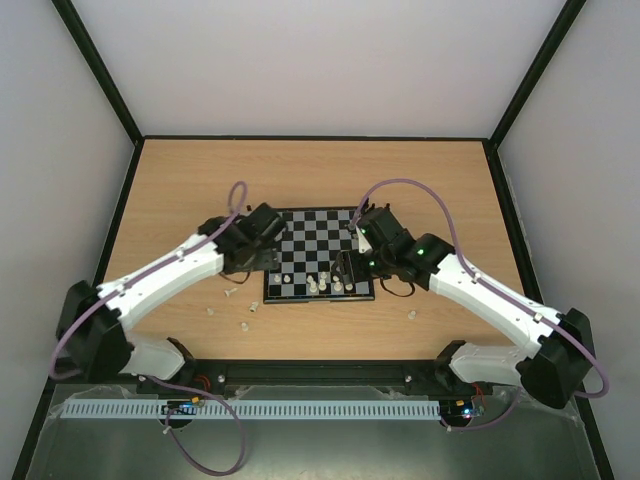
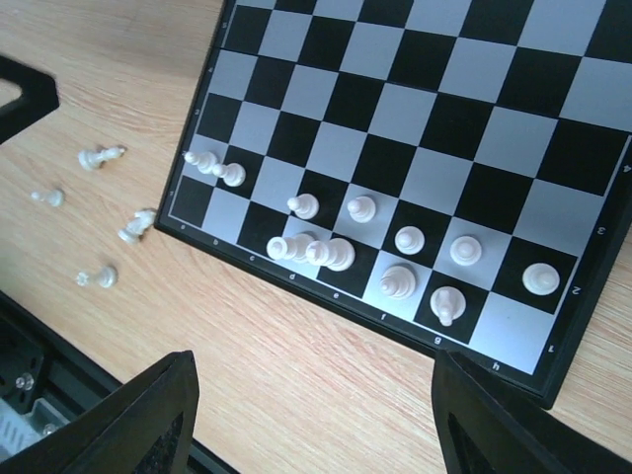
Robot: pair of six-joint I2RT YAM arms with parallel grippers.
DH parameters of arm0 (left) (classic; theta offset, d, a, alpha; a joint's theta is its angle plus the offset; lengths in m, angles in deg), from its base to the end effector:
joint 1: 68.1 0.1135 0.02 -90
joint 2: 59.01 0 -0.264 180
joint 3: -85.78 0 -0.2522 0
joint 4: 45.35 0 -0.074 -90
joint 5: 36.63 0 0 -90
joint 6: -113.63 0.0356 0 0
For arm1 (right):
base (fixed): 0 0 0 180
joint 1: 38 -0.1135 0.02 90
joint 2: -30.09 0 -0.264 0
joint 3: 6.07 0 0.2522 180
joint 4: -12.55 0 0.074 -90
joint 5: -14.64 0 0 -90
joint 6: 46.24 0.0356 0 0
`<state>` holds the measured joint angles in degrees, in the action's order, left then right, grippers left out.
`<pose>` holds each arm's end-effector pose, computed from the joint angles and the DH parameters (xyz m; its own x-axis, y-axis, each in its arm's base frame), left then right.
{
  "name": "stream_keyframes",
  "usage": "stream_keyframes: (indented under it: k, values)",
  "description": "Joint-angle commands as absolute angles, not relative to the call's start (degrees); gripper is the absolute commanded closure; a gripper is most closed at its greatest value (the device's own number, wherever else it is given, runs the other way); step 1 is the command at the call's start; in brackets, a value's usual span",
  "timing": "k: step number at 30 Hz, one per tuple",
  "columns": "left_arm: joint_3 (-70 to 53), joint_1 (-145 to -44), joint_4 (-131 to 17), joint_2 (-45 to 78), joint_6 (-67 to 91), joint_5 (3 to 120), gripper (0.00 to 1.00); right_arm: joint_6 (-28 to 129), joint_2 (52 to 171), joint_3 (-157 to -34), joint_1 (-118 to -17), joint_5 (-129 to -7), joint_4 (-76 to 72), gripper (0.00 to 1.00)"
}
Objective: Set up the chess pieces on the board
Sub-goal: Pick up the chess piece at the center of the board.
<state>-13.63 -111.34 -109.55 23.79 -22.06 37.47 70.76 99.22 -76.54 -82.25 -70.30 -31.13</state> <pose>0.2123 -0.1862 0.2665 -0.8807 -0.1165 -0.4592 -0.0733 0.9911 -0.1110 0.1833 0.1830 0.2924 -0.7666 -0.1155 -0.6316 -0.4419 0.8086 0.3885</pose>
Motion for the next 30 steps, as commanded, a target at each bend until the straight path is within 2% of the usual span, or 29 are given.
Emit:
stream_keyframes:
  k: [1,9,18,23,30]
  values:
    - [-22.95,-108.72,-115.13,15.15,-28.9,38.42,0.21,70.39,97.47,-75.76,-82.21,-67.1,-30.97,0.35]
    - [-33.78,-108.18,-117.25,5.22,-38.12,41.06,0.24,70.39,95.81,-74.88,-82.41,-62.77,-29.78,0.35]
    - [-44.87,-108.18,-111.93,1.36,-46.27,42.18,0.34,70.29,93.39,-74.36,-85.4,-61.25,-29.28,0.35]
    - [-48.79,-107.39,-111.0,-2.89,-50.69,39.91,0.3,70.39,91.98,-73.9,-87.17,-60.9,-28.99,0.35]
    - [-50.09,-104.43,-107.0,-1.07,-50.07,38.82,0.3,70.39,90.94,-73.45,-88.7,-61.11,-29.03,0.35]
